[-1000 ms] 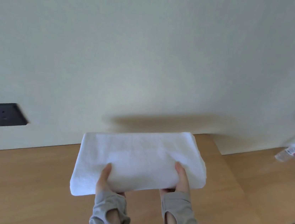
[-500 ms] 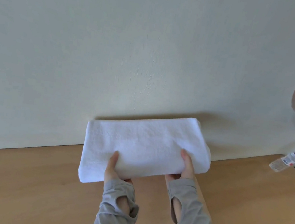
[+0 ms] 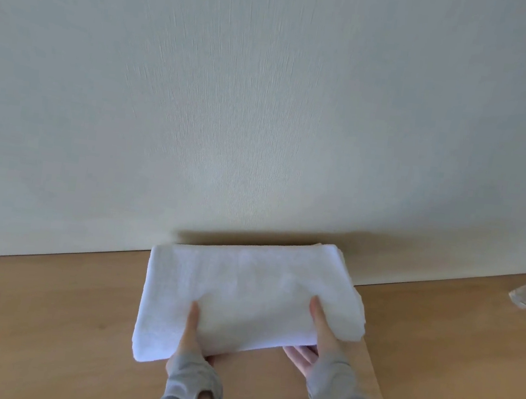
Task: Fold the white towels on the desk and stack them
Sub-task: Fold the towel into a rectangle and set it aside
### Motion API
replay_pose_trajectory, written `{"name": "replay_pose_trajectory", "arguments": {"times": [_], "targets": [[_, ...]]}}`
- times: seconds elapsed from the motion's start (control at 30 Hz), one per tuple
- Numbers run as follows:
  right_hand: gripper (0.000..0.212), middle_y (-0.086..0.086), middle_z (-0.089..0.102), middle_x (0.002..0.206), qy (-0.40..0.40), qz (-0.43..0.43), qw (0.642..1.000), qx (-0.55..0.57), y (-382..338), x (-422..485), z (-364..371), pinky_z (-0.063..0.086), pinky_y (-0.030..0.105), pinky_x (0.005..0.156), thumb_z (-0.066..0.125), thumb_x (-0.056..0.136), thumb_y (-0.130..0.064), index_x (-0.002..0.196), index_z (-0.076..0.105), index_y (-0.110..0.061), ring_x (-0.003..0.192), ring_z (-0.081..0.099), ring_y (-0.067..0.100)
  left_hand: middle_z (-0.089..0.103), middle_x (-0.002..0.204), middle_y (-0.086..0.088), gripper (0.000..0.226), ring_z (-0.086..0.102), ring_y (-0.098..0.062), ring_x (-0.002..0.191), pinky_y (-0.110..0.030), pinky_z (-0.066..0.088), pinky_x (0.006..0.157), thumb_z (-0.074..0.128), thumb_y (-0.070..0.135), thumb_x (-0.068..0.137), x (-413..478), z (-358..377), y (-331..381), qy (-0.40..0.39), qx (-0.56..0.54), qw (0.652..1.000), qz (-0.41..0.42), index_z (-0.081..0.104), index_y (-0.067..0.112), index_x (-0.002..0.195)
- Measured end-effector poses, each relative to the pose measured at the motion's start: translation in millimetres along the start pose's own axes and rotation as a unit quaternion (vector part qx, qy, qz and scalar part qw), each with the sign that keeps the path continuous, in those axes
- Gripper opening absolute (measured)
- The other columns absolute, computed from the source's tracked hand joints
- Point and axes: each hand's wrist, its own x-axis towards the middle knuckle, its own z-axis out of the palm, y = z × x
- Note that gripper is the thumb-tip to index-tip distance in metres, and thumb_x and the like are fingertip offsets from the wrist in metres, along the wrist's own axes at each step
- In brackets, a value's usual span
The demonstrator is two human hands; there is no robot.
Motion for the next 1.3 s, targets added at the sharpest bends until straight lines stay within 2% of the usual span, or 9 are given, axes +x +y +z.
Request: {"name": "replay_pose_trajectory", "arguments": {"times": [0.17,0.37,0.67,0.73,0.83,0.9,1.0,1.07,1.3], "targets": [[0.067,0.012,0.057,0.086,0.067,0.050,0.990,-0.109,-3.6,6.8,3.1,0.049,0.028,0.054,0.076,0.058,-0.059,0.093,0.054,-0.007,0.068,0.053,0.022,0.057,0.113,-0.013,0.087,0.057,-0.029,0.090,-0.039,0.046,0.082,0.078,0.046,0.065,6.4,-3.0,20.7,-0.002,0.024,1.000,-0.003,0.041,0.002,0.130],[0.063,0.010,0.048,0.076,0.081,0.051,0.995,-0.008,-6.3,14.7,24.7,0.048,0.020,0.041,0.083,0.057,-0.048,0.090,0.051,-0.005,0.061,0.046,0.018,0.045,0.108,-0.007,0.092,0.048,-0.023,0.092,-0.038,0.041,0.082,0.076,0.046,0.069,9.9,6.9,33.6,0.011,0.072,0.997,0.031,0.031,0.005,0.138],[0.049,0.016,0.062,0.088,0.027,0.031,0.998,0.037,-7.3,0.9,9.7,0.056,0.034,0.061,0.085,0.062,-0.032,0.088,0.056,-0.004,0.074,0.063,0.026,0.053,0.124,-0.011,0.093,0.055,-0.028,0.102,-0.039,0.045,0.093,0.079,0.049,0.063,18.0,-14.2,42.6,-0.027,0.079,0.997,0.005,0.038,0.004,0.134],[0.046,0.015,0.063,0.090,0.078,-0.046,0.996,-0.006,-3.7,-1.7,1.8,0.055,0.036,0.064,0.084,0.066,-0.026,0.090,0.057,0.002,0.076,0.063,0.026,0.046,0.134,-0.015,0.101,0.050,-0.031,0.110,-0.042,0.041,0.095,0.079,0.055,0.061,18.5,-22.9,44.4,0.044,0.153,0.986,0.049,0.034,0.005,0.137],[0.058,0.019,0.062,0.107,0.235,-0.353,0.863,-0.275,6.0,-5.8,0.2,0.050,0.042,0.081,0.083,0.063,-0.029,0.105,0.059,0.002,0.099,0.059,0.036,0.028,0.148,-0.014,0.103,0.029,-0.035,0.132,-0.049,0.026,0.106,0.079,0.052,0.063,12.3,-36.3,41.6,0.137,0.358,0.837,0.391,0.026,0.016,0.144],[0.060,0.015,0.049,0.135,0.185,-0.524,0.722,-0.412,11.6,-12.4,9.7,0.038,0.046,0.097,0.077,0.073,-0.027,0.125,0.054,-0.006,0.126,0.044,0.034,0.014,0.157,-0.006,0.092,0.014,-0.030,0.142,-0.046,0.014,0.112,0.057,0.067,0.073,7.3,-37.8,37.3,0.066,0.525,0.619,0.580,0.020,0.028,0.148],[0.065,-0.008,-0.002,0.156,-0.010,-0.553,0.484,-0.678,7.2,0.8,23.1,-0.005,0.041,0.115,0.042,0.092,-0.050,0.147,0.014,-0.032,0.145,-0.009,0.017,-0.030,0.152,0.005,0.093,-0.029,-0.021,0.139,-0.040,-0.019,0.112,0.017,0.084,0.071,15.8,-26.1,45.3,-0.032,0.740,0.319,0.591,-0.023,0.037,0.141],[0.070,-0.013,-0.024,0.152,-0.065,-0.506,0.376,-0.773,-3.7,19.5,15.9,-0.022,0.038,0.111,0.023,0.091,-0.061,0.145,-0.014,-0.035,0.138,-0.029,0.011,-0.036,0.149,0.005,0.101,-0.037,-0.019,0.132,-0.042,-0.021,0.111,0.028,0.083,0.072,30.0,-24.9,54.4,-0.064,0.788,0.266,0.551,-0.037,0.035,0.132],[0.085,-0.010,-0.033,0.148,-0.080,-0.471,0.304,-0.824,-11.1,40.3,1.0,-0.021,0.037,0.112,0.019,0.083,-0.073,0.139,-0.028,-0.029,0.138,-0.031,0.013,-0.049,0.139,0.007,0.121,-0.039,-0.020,0.132,-0.043,-0.017,0.112,0.048,0.082,0.064,48.0,-26.6,57.8,-0.089,0.814,0.226,0.528,-0.041,0.035,0.132]]}}
